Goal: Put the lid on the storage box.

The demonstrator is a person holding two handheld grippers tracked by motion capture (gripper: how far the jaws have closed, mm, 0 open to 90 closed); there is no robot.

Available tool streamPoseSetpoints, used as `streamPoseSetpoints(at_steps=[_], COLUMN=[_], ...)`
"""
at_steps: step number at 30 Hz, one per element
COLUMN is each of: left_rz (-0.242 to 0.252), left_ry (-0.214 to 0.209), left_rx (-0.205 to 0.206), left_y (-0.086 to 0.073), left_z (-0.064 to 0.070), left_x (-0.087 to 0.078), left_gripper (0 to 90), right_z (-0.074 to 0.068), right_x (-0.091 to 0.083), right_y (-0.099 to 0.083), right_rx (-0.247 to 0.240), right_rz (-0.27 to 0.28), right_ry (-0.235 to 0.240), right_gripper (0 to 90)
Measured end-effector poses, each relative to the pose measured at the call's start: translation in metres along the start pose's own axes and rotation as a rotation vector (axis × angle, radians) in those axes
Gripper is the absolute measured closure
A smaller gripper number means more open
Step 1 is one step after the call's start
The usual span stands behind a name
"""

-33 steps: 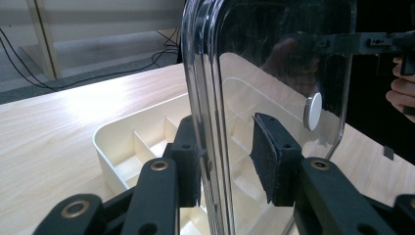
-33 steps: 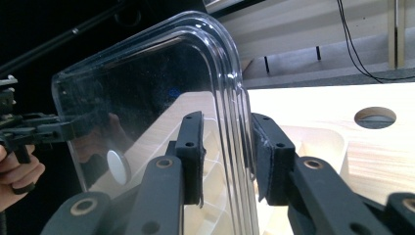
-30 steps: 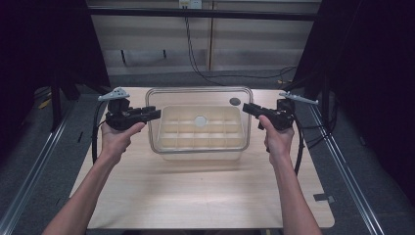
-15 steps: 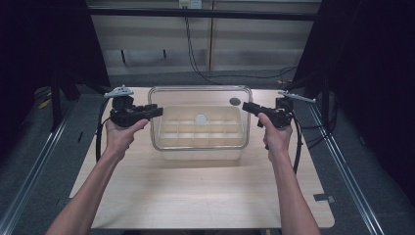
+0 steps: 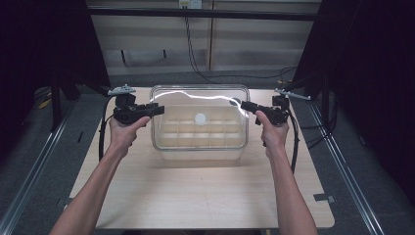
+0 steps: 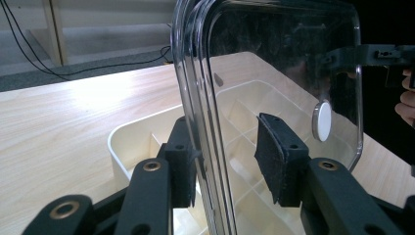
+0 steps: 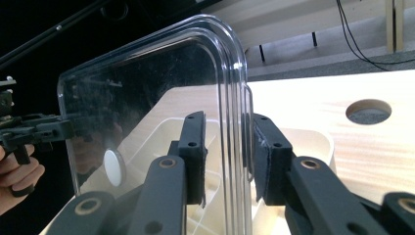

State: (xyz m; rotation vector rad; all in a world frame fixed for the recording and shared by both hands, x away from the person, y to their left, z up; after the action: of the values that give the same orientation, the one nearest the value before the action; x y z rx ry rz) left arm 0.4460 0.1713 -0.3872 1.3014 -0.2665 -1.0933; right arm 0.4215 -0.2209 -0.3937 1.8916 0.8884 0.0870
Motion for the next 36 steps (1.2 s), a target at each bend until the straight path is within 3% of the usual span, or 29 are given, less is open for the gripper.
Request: streamPoseSetpoints(at_steps=[7, 13, 14, 21, 32, 35, 36], left_rz=[0.001, -0.030, -0.029, -0.043, -0.067, -0.079, -0.084], left_ry=[0.011, 0.028, 0.031, 0.024, 0.037, 0.031, 0.013], left_rx=[-0.005, -0.017, -0.043, -0.075, -0.093, -0.116, -0.132], left_y=[0.003, 0.004, 0.002, 0.001, 0.001, 0.000, -0.003], left_z=[-0.004, -0.008, -0.011, -0.017, -0.021, -0.024, -0.025], left_x=[0.002, 0.005, 0.008, 0.012, 0.019, 0.020, 0.022], left_gripper=[61.0, 59.6, 59.0, 56.9, 54.8, 54.3, 53.7], right_z=[0.003, 0.006, 0.006, 0.001, 0.001, -0.003, -0.004], right_x=[0.007, 0.013, 0.014, 0.012, 0.014, 0.013, 0.011], right_y=[0.002, -0.001, 0.000, 0.004, 0.004, 0.007, 0.008], right_rx=[0.011, 0.017, 0.013, 0.011, 0.060, 0.069, 0.093], right_rz=[-0.015, -0.042, -0.048, -0.065, -0.096, -0.091, -0.084], right_ry=[-0.007, -0.019, -0.023, -0.039, -0.094, -0.096, -0.086], right_gripper=[68.8, 68.3, 68.7, 70.1, 70.0, 71.7, 72.7])
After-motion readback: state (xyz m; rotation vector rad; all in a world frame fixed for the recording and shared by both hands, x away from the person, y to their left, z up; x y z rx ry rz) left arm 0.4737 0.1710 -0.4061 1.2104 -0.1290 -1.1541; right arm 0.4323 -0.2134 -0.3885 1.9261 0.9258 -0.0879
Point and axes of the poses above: each handheld gripper's, and its own axes: x roughly forward along the jaws, y roughly out of its top, z roughly to its right, the point moved 4 cm from there along x, roughly forward along the jaws, and after that the axes turned 1 degree about -y, right-handed, at the moved point
